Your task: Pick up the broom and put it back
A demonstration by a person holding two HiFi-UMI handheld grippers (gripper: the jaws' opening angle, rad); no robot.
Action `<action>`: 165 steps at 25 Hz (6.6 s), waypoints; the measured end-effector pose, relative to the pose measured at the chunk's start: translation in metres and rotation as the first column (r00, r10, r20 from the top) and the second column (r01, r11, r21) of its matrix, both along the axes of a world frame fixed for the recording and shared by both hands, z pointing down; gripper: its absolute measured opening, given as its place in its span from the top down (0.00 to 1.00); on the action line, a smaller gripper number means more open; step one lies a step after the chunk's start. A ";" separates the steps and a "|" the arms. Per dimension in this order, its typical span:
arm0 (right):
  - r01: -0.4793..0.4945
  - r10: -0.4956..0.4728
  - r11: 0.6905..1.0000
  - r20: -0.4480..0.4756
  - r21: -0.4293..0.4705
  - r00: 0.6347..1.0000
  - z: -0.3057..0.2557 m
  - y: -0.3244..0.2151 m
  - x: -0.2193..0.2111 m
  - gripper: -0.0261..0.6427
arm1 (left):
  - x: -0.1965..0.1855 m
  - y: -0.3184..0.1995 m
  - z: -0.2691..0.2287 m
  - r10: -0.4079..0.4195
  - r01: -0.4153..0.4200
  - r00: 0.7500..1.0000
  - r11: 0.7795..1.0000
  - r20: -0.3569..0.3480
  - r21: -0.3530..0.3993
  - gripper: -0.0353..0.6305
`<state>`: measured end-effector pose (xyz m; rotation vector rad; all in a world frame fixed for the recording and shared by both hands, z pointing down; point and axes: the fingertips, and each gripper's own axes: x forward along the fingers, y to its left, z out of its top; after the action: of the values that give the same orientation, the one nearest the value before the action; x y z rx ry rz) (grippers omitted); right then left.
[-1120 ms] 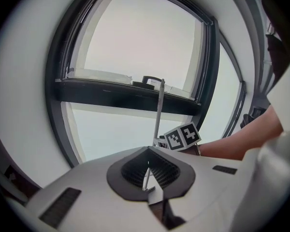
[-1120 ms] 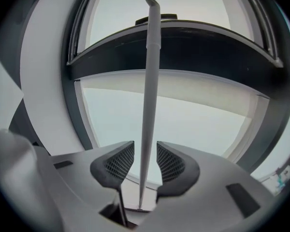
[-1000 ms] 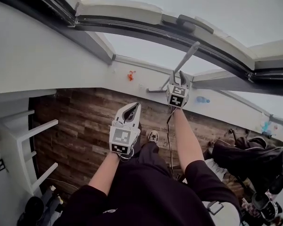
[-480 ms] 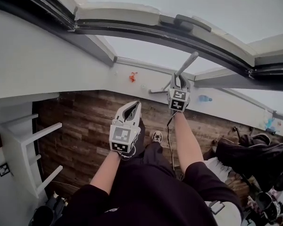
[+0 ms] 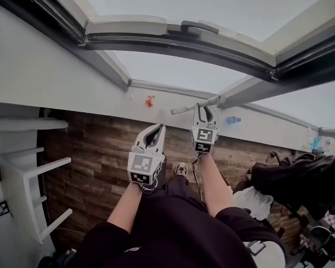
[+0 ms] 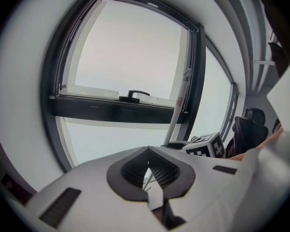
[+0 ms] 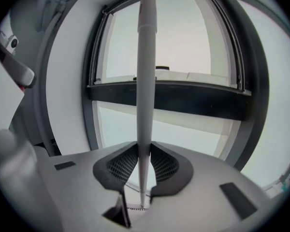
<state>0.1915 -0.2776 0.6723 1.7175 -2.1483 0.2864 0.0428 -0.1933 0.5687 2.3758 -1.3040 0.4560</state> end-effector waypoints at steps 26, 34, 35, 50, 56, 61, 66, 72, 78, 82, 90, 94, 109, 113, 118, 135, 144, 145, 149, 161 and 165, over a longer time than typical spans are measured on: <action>0.191 -0.232 0.942 0.124 0.277 0.965 -0.192 0.170 -0.009 0.82 | 0.052 0.070 -0.080 -0.081 0.079 0.997 0.974 -0.001 0.211 0.94; 0.193 -0.232 0.940 0.109 0.282 0.967 -0.201 0.181 -0.005 0.83 | 0.055 0.080 -0.087 -0.094 0.097 0.995 0.972 -0.025 0.214 0.94; 0.191 -0.229 0.940 0.107 0.284 0.968 -0.204 0.181 -0.003 0.83 | 0.054 0.082 -0.088 -0.099 0.101 0.995 0.970 -0.019 0.220 0.94; 0.327 -0.370 0.898 0.105 0.293 0.923 -0.201 0.181 -0.051 0.83 | -0.005 0.102 -0.080 -0.265 0.262 0.964 0.942 -0.013 0.209 0.94; 0.413 -0.458 0.869 0.127 0.273 0.880 -0.197 0.179 -0.102 0.83 | -0.042 0.117 -0.072 -0.331 0.325 0.944 0.925 -0.004 0.198 0.94; 0.488 -0.532 0.832 0.131 0.264 0.836 -0.189 0.181 -0.150 0.83 | -0.091 0.125 -0.074 -0.410 0.401 0.912 0.895 0.002 0.197 0.94; 0.544 -0.588 0.798 0.132 0.260 0.798 -0.191 0.182 -0.194 0.83 | -0.130 0.130 -0.073 -0.471 0.465 0.882 0.866 -0.009 0.187 0.94; 0.596 -0.632 0.763 0.098 0.248 0.769 -0.197 0.170 -0.233 0.83 | -0.165 0.128 -0.064 -0.517 0.521 0.853 0.839 -0.069 0.159 0.94; 0.574 -0.597 0.794 0.082 0.201 0.798 -0.193 0.152 -0.276 0.83 | -0.228 0.112 -0.073 -0.547 0.552 0.833 0.815 -0.081 0.174 0.94; 0.536 -0.556 0.822 0.068 0.190 0.828 -0.186 0.139 -0.296 0.83 | -0.260 0.106 -0.067 -0.534 0.539 0.842 0.823 -0.078 0.179 0.94; 0.486 -0.503 0.857 0.073 0.170 0.861 -0.176 0.126 -0.325 0.83 | -0.292 0.107 -0.057 -0.487 0.491 0.871 0.854 -0.068 0.174 0.94; 0.486 -0.502 0.860 0.088 0.156 0.860 -0.170 0.124 -0.340 0.83 | -0.304 0.106 -0.052 -0.496 0.502 0.865 0.850 -0.077 0.159 0.94; 0.528 -0.528 0.848 0.183 0.048 0.830 -0.092 0.052 -0.396 0.83 | -0.321 0.058 0.004 -0.493 0.489 0.870 0.868 0.026 0.084 0.94; 0.543 -0.532 0.839 0.193 -0.005 0.824 -0.050 0.026 -0.405 0.83 | -0.324 0.033 0.036 -0.486 0.484 0.872 0.874 0.060 0.038 0.94; 0.546 -0.525 0.836 0.204 -0.057 0.826 -0.019 0.004 -0.405 0.83 | -0.311 0.010 0.061 -0.441 0.442 0.895 0.897 0.071 0.001 0.94; 0.548 -0.521 0.816 0.175 -0.185 0.835 0.061 -0.073 -0.416 0.82 | -0.315 -0.049 0.079 -0.439 0.442 0.893 0.897 0.097 -0.017 0.94; 0.566 -0.546 0.803 0.152 -0.187 0.824 0.078 -0.124 -0.444 0.82 | -0.320 -0.064 0.077 -0.441 0.445 0.891 0.895 0.108 -0.015 0.94; 0.562 -0.546 0.807 0.136 -0.180 0.827 0.076 -0.131 -0.447 0.82 | -0.320 -0.066 0.075 -0.439 0.443 0.892 0.897 0.106 -0.013 0.94; 0.567 -0.562 0.814 0.078 -0.122 0.823 0.055 -0.149 -0.459 0.72 | -0.321 -0.070 0.069 -0.454 0.457 0.887 0.890 0.089 -0.011 0.94; 0.527 -0.513 0.847 0.153 -0.073 0.845 0.006 -0.096 -0.434 0.73 | -0.329 -0.049 0.049 -0.494 0.494 0.867 0.869 0.060 0.018 0.94; 0.481 -0.458 0.874 0.210 -0.072 0.864 -0.019 -0.060 -0.418 0.80 | -0.332 -0.028 0.033 -0.521 0.520 0.853 0.853 0.037 0.037 0.94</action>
<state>-0.2263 -0.3379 0.6529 1.0817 -2.5420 0.4430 -0.2889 -0.2215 0.6016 1.9152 -1.9004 0.3250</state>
